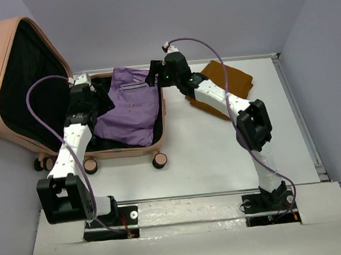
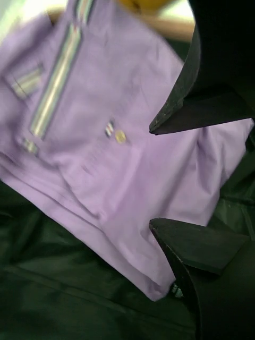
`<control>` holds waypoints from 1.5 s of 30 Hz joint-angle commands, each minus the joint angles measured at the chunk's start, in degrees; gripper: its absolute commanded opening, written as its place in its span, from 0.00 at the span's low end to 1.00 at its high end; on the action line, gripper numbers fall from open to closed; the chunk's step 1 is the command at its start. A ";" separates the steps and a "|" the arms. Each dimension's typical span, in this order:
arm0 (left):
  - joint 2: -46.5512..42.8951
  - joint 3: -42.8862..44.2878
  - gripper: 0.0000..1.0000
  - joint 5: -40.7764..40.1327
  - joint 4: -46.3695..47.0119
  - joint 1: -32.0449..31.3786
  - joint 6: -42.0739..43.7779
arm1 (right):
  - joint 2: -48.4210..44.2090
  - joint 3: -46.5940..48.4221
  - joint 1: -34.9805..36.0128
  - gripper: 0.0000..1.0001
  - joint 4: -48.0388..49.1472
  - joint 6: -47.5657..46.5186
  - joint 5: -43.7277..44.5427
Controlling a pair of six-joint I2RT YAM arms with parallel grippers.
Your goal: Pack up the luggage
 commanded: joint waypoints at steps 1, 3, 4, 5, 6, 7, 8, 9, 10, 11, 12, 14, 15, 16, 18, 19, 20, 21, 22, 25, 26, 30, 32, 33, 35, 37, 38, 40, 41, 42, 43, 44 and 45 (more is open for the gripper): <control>4.18 -0.48 0.80 -5.56 -1.98 0.17 1.74 | -7.11 -5.93 -1.37 0.85 0.48 -6.57 5.59; 4.98 -0.39 0.81 -3.38 -2.16 -0.36 1.92 | -10.71 -11.09 -1.37 0.83 1.53 -8.77 6.64; 5.06 -0.39 0.81 -3.27 -1.89 -0.97 1.92 | -11.94 -12.87 -2.24 0.78 1.62 -9.47 7.61; 5.41 -0.21 0.80 -3.71 -1.46 -3.85 1.75 | -14.48 -14.89 -4.43 0.58 1.71 -9.91 7.35; 5.85 0.66 0.79 -3.54 -1.37 -4.66 1.48 | -15.90 -19.70 -6.28 0.39 2.15 -9.14 5.09; 6.20 1.02 0.79 -2.75 -1.19 -5.19 1.13 | -17.30 -22.70 -8.56 0.25 2.93 -7.74 1.76; 7.08 1.19 0.77 -0.40 -0.14 -5.80 -0.17 | -20.71 -26.04 -10.76 0.11 4.25 -5.20 -3.67; 7.69 1.72 0.76 1.80 0.56 -7.46 -0.62 | -22.74 -29.55 -14.17 0.09 6.44 -4.48 -3.72; 8.57 2.33 0.76 2.09 1.09 -8.17 -0.98 | -24.77 -32.98 -15.69 0.09 7.41 -4.03 -2.85; 11.02 3.30 0.76 1.83 1.01 -8.53 -1.07 | -26.61 -39.28 -17.09 0.18 8.38 -4.03 -1.19; 12.34 5.48 0.77 -0.78 0.57 -8.27 -1.24 | -29.24 -43.52 -19.72 0.34 9.00 -4.20 -0.83; 14.89 7.59 0.79 -5.94 0.31 -6.79 -1.07 | -31.02 -45.22 -21.83 0.44 9.09 -4.12 -1.26; 17.52 9.61 0.79 -8.26 -1.00 -5.64 -0.98 | -32.85 -48.63 -22.55 0.46 10.05 -4.03 -2.48; 18.59 10.42 0.79 -9.06 -2.06 -3.46 -0.63 | -33.74 -50.14 -23.08 0.49 10.15 -4.03 -2.75; 20.35 11.56 0.79 -14.66 -2.24 -2.56 1.90 | -36.11 -54.01 -23.08 0.50 13.13 -4.12 -3.28; 21.05 11.83 0.79 -15.74 -2.24 -2.30 2.79 | -36.82 -55.15 -23.08 0.50 14.01 -4.12 -4.15; 23.15 12.44 0.79 -16.54 -3.20 -1.60 2.97 | -37.35 -57.17 -23.08 0.50 14.80 -3.94 -5.73; 24.13 13.05 0.79 -16.80 -3.82 -1.24 2.80 | -37.70 -57.97 -23.08 0.50 15.50 -3.85 -6.35; 25.01 13.15 0.79 -15.68 -3.83 -1.15 2.71 | -38.32 -58.50 -23.08 0.51 16.29 -3.85 -6.97; 26.59 12.71 0.79 -14.44 -4.87 -1.15 3.32 | -39.02 -60.52 -23.08 0.51 17.44 -4.12 -9.17; 26.42 12.27 0.79 -14.43 -5.23 -1.15 3.33 | -39.02 -60.87 -23.08 0.52 17.71 -4.20 -9.61; 18.11 9.29 0.87 -16.19 -4.97 -1.15 2.54 | -39.03 -62.37 -23.08 0.56 19.90 -3.94 -13.73; 11.52 8.05 0.93 -17.59 -5.23 -1.15 1.75 | -38.94 -62.90 -22.56 0.58 20.78 -4.20 -14.18; 9.39 7.53 0.97 -18.29 -5.06 -1.06 1.40 | -38.94 -63.07 -22.56 0.59 21.05 -4.21 -14.36; 3.17 4.98 0.99 -19.44 -4.70 -1.15 0.52 | -39.11 -63.42 -22.03 0.60 21.49 -4.38 -15.58; -0.11 1.38 0.99 -17.78 -5.92 0.51 -0.62 | -39.90 -63.69 -21.33 0.60 21.75 -4.38 -15.94; -2.73 -0.37 0.99 -17.16 -6.20 0.78 -1.24 | -40.34 -63.95 -21.33 0.61 21.84 -4.47 -15.94; -4.68 -5.89 0.98 -12.36 -6.46 1.83 -2.55 | -41.56 -64.57 -21.33 0.61 21.84 -4.56 -15.85; -5.21 -7.58 0.97 -10.58 -6.29 2.80 -3.69 | -42.01 -64.66 -21.33 0.61 21.75 -4.64 -15.94; -5.22 -9.68 0.96 -9.00 -6.20 4.46 -4.23 | -42.45 -64.83 -21.33 0.61 21.84 -4.47 -16.46; -4.87 -10.31 0.95 -8.64 -6.02 5.17 -4.58 | -42.80 -64.92 -21.33 0.61 21.93 -4.47 -16.99; -4.35 -10.67 0.95 -8.20 -5.94 5.87 -5.19 | -43.33 -65.01 -21.33 0.61 22.01 -4.21 -17.52; -3.04 -10.84 0.94 -6.89 -5.50 6.58 -6.07 | -43.51 -65.27 -21.33 0.61 22.28 -4.12 -18.30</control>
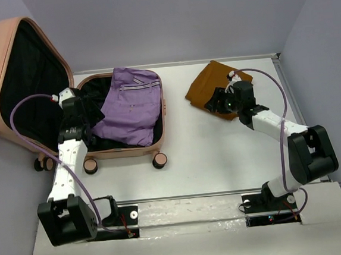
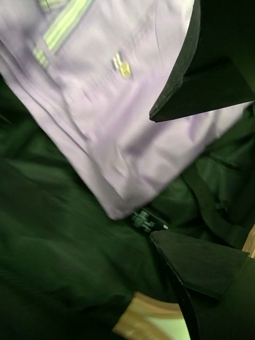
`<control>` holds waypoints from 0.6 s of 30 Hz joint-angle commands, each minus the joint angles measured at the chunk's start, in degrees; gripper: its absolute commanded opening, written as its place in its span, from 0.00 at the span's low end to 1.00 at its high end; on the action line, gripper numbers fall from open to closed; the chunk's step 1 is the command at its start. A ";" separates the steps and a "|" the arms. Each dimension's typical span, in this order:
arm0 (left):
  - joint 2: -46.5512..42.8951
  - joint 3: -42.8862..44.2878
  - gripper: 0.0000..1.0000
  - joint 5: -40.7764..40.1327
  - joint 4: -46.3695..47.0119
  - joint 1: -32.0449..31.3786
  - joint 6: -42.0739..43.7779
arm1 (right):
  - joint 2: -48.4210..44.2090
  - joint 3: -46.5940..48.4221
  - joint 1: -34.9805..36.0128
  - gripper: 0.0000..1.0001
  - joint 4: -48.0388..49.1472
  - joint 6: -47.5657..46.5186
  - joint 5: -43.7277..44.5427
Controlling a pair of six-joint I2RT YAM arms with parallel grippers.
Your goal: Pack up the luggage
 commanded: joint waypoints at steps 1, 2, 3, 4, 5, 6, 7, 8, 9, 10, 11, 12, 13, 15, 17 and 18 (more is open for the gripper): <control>5.63 -3.61 0.94 5.32 -0.47 2.58 -3.93 | -3.49 -0.34 0.27 0.61 4.18 -0.01 -3.32; 7.12 -3.17 0.94 5.41 0.06 2.67 -4.81 | -3.66 -0.42 0.27 0.61 4.18 0.08 -3.93; 7.91 -2.47 0.92 6.45 0.41 2.67 -5.08 | -3.75 -0.51 0.27 0.61 4.18 0.08 -4.11; 8.62 -2.12 0.91 7.16 0.94 2.67 -5.43 | -3.84 -0.69 0.27 0.61 4.27 0.08 -4.20; 9.49 -1.68 0.91 7.52 1.55 2.59 -5.78 | -3.93 -0.86 0.27 0.61 4.27 0.08 -4.37; 11.68 -1.15 0.91 7.17 1.64 2.67 -6.30 | -3.84 -0.86 0.27 0.61 4.36 0.08 -4.81; 12.74 -0.19 0.90 7.17 1.73 2.67 -6.48 | -3.84 -0.86 0.27 0.60 4.36 0.25 -5.08; 15.10 0.25 0.90 7.26 2.17 2.67 -6.66 | -3.84 -0.95 0.27 0.60 4.53 0.34 -5.77; 16.26 0.69 0.90 7.34 2.17 2.67 -6.83 | -3.75 -0.95 0.27 0.61 4.97 0.52 -6.13; 17.49 1.39 0.89 7.43 2.35 2.67 -6.92 | -3.66 -1.13 0.27 0.60 5.06 0.69 -6.31; 19.50 1.66 0.89 7.35 2.87 2.67 -6.92 | -3.58 -1.04 0.27 0.60 5.06 0.70 -6.40; 20.48 1.84 0.89 7.17 3.05 2.67 -7.01 | -3.58 -1.13 0.27 0.60 5.15 0.70 -6.40; 21.36 2.10 0.89 6.65 3.22 2.67 -7.01 | -3.58 -1.13 0.27 0.60 5.15 0.70 -6.48; 22.68 2.37 0.89 5.68 4.45 2.67 -7.19 | -3.58 -1.04 0.27 0.60 5.15 0.78 -6.75; 23.30 2.10 0.86 4.80 5.86 2.67 -7.45 | -3.49 -1.13 0.79 0.60 5.41 0.78 -7.10; 23.48 2.10 0.84 4.36 6.30 2.67 -7.54 | -3.40 -1.04 0.80 0.60 5.50 0.87 -7.19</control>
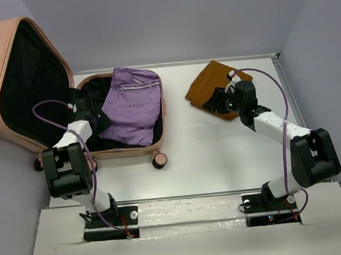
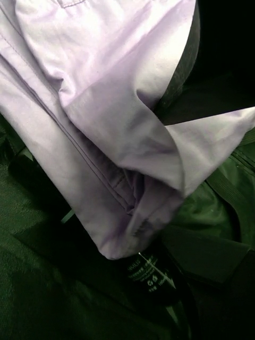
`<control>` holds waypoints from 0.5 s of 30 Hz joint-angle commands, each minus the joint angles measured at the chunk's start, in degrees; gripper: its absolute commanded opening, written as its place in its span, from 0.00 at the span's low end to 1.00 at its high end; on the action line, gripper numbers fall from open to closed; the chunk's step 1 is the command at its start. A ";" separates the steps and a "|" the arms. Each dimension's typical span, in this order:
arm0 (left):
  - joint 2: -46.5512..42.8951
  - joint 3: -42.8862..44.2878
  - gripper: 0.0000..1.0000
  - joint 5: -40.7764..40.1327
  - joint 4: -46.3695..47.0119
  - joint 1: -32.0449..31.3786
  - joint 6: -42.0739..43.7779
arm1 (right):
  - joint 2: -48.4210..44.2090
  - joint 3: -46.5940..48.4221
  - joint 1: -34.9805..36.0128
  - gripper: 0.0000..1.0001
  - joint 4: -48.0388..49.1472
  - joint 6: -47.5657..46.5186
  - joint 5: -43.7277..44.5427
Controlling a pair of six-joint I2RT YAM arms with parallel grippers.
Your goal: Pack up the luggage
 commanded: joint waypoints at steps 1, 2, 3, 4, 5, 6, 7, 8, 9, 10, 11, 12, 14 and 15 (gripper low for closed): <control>0.09 1.80 0.81 -2.31 4.03 0.07 -0.96 | -0.91 -0.10 0.77 0.60 3.99 0.46 -1.85; 0.18 1.88 0.73 -2.40 4.55 0.07 -0.87 | -0.91 -0.10 0.77 0.60 3.99 0.37 -1.85; 0.44 1.97 0.69 -2.57 5.26 0.07 -0.61 | -0.82 -0.10 0.77 0.60 3.99 0.37 -1.85; 0.44 2.06 0.56 -2.49 5.61 0.07 -0.44 | -0.73 -0.10 0.77 0.60 3.99 0.37 -1.85; 0.44 2.06 0.48 -2.31 6.05 -0.02 -0.35 | -0.73 -0.19 0.77 0.60 3.99 0.28 -1.85; -0.25 1.97 0.33 -2.14 6.14 0.07 -0.17 | -0.73 -0.19 0.77 0.60 3.99 0.28 -1.85; -0.87 1.71 0.26 -2.22 6.32 0.07 -0.08 | -0.64 -0.19 0.77 0.60 3.99 0.28 -1.85; -1.57 1.36 0.20 -2.31 6.75 0.07 0.18 | -0.73 -0.27 0.77 0.60 3.99 0.28 -1.85; -3.32 1.27 0.15 -2.14 6.67 0.07 0.36 | -0.73 -0.27 0.77 0.60 3.99 0.28 -1.94; -4.29 1.10 0.11 -1.70 6.67 -0.02 0.53 | -0.73 -0.27 0.77 0.60 3.99 0.28 -1.94; -5.35 0.57 0.06 -1.52 6.49 -0.02 0.71 | -0.64 -0.19 0.77 0.60 4.08 0.28 -1.94; -7.79 0.39 0.06 -1.35 6.14 -0.19 0.88 | -0.64 -0.27 0.77 0.60 4.08 0.28 -2.03; -10.18 0.13 0.06 -0.56 4.22 -0.19 1.50 | -0.47 -0.19 1.30 0.60 4.08 0.28 -2.20; -12.45 0.21 0.06 0.06 3.16 -0.28 1.76 | -0.47 -0.10 1.30 0.60 4.08 0.28 -2.21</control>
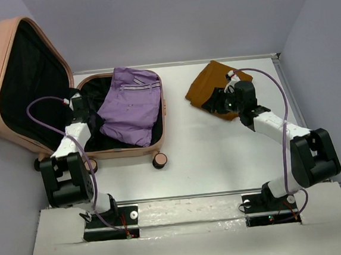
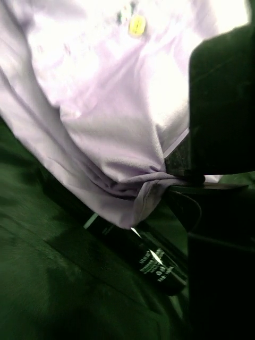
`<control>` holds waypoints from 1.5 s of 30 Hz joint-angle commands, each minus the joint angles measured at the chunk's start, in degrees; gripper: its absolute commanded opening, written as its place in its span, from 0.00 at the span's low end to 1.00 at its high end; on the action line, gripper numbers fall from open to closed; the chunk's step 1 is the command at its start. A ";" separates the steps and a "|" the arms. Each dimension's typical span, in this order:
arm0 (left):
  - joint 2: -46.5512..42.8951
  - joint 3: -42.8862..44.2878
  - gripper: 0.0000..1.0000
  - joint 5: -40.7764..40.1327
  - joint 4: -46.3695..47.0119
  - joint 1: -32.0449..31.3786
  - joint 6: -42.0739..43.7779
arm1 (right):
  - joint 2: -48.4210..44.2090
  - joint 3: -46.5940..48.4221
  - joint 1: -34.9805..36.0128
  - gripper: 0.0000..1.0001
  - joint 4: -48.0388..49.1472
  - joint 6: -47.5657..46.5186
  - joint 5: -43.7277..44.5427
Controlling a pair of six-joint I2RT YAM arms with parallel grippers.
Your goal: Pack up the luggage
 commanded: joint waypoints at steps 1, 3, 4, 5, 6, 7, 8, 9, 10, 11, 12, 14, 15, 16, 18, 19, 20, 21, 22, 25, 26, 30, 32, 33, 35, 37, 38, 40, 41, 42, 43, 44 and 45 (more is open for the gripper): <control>-10.15 0.63 0.06 0.13 -0.56 -0.15 1.96 | -0.38 -0.10 0.86 0.60 3.36 0.21 -1.42; -14.18 0.81 0.06 1.09 -3.64 -0.15 2.23 | -0.29 -0.01 0.86 0.60 3.36 0.21 -1.42; -15.60 0.81 0.06 1.53 -4.34 -0.15 2.14 | -0.21 -0.01 0.86 0.60 3.36 0.21 -1.59; -16.92 0.46 0.06 2.14 -5.65 -0.15 2.14 | -0.12 -0.01 0.86 0.60 3.36 0.13 -1.60; -19.28 0.46 0.06 2.24 -6.36 -0.15 2.05 | -0.12 -0.01 0.86 0.60 3.36 0.21 -1.60; -20.09 0.19 0.06 2.33 -6.98 -0.15 2.05 | -0.12 -0.01 0.86 0.60 3.36 0.13 -1.60; -21.14 -0.07 0.06 2.33 -8.29 -0.15 2.22 | -0.29 -0.01 0.86 0.60 3.36 0.13 -1.68; -21.59 -0.42 0.06 2.33 -8.74 -0.15 2.31 | -0.47 -0.10 0.86 0.60 3.36 0.04 -1.51; -21.85 -0.86 0.06 2.33 -9.09 -0.15 2.49 | -0.56 -0.10 0.86 0.60 3.27 0.04 -1.59; -22.12 -1.99 0.06 1.80 -9.44 -0.15 2.66 | -0.73 -0.10 0.86 0.60 3.27 -0.05 -1.42; -22.55 -2.53 0.06 1.45 -9.53 -0.15 2.84 | -0.99 -0.19 0.86 0.60 3.18 -0.14 -1.25; -23.00 -4.46 0.15 1.01 -9.71 -0.15 2.93 | -1.26 -0.19 0.86 0.60 2.74 -0.23 -1.07; -23.17 -5.25 0.30 0.40 -9.62 -0.15 2.84 | -1.26 -0.10 0.86 0.61 2.39 -0.40 -0.72; -23.35 -5.52 0.38 0.13 -9.88 -0.15 2.75 | -1.26 0.07 0.86 0.61 2.13 -0.66 -0.37; -23.70 -5.96 0.54 -0.83 -9.97 -0.15 2.84 | -1.08 0.51 0.86 0.62 1.08 -1.19 1.90; -24.05 -6.05 0.73 -1.19 -10.06 -0.15 2.75 | -1.00 0.69 0.86 0.62 -0.15 -1.37 3.14; -24.40 -6.22 0.83 -1.36 -9.54 -0.15 2.93 | -1.00 0.69 0.86 0.67 -0.68 -1.37 4.54; -25.27 -6.31 0.94 -1.37 -9.19 -0.15 3.19 | -1.08 0.95 0.86 0.71 -1.99 -1.63 7.52; -25.54 -6.05 0.99 -1.45 -9.01 -0.24 3.54 | -1.08 1.22 0.86 0.74 -2.70 -1.89 9.29; -27.04 -3.77 0.99 -0.23 -8.22 -0.50 4.25 | -0.65 1.57 0.86 0.87 -4.55 -2.51 16.23; -27.39 -2.37 0.99 0.13 -7.87 -1.11 4.42 | -0.30 1.74 0.17 0.87 -5.77 -2.51 17.99; -28.71 1.77 0.99 -6.27 -7.43 -10.75 5.13 | 1.28 1.57 -3.52 0.90 -7.63 -1.72 25.73; -28.62 3.43 0.99 -9.97 -6.55 -18.93 4.95 | 1.99 1.22 -5.98 0.91 -7.89 -1.11 29.16; -28.45 3.79 0.99 -10.85 -5.94 -21.57 4.69 | 2.43 1.13 -6.77 0.92 -7.98 -0.93 29.95; -27.75 4.23 0.99 -14.18 -4.27 -29.83 3.90 | 3.92 1.48 -9.32 0.94 -8.50 -0.41 31.27; -26.96 4.06 0.99 -17.17 -2.77 -35.54 3.11 | 6.02 1.92 -10.73 0.94 -8.68 -0.23 31.63; -26.43 3.54 0.99 -17.79 -1.90 -40.79 2.93 | 7.17 2.36 -11.96 0.95 -8.86 -0.31 31.37; -24.24 3.01 0.99 -19.47 0.39 -45.48 1.88 | 11.73 5.51 -12.66 0.95 -10.00 -0.40 26.98; -23.36 3.00 0.99 -19.99 1.70 -49.42 1.61 | 13.05 6.83 -12.67 0.94 -12.00 -0.31 26.71; -21.61 3.00 0.99 -20.26 2.33 -51.20 1.35 | 14.11 8.32 -12.67 0.92 -12.72 0.38 26.18; -20.63 3.09 0.99 -20.35 2.94 -52.69 1.09 | 14.64 8.51 -12.67 0.91 -12.73 0.83 25.31; -19.06 3.09 0.99 -20.18 4.43 -55.58 0.91 | 16.13 8.86 -12.67 0.84 -12.73 1.61 23.99; -18.17 3.18 0.99 -20.17 5.22 -56.83 0.82 | 16.75 9.13 -12.67 0.74 -12.73 2.06 23.02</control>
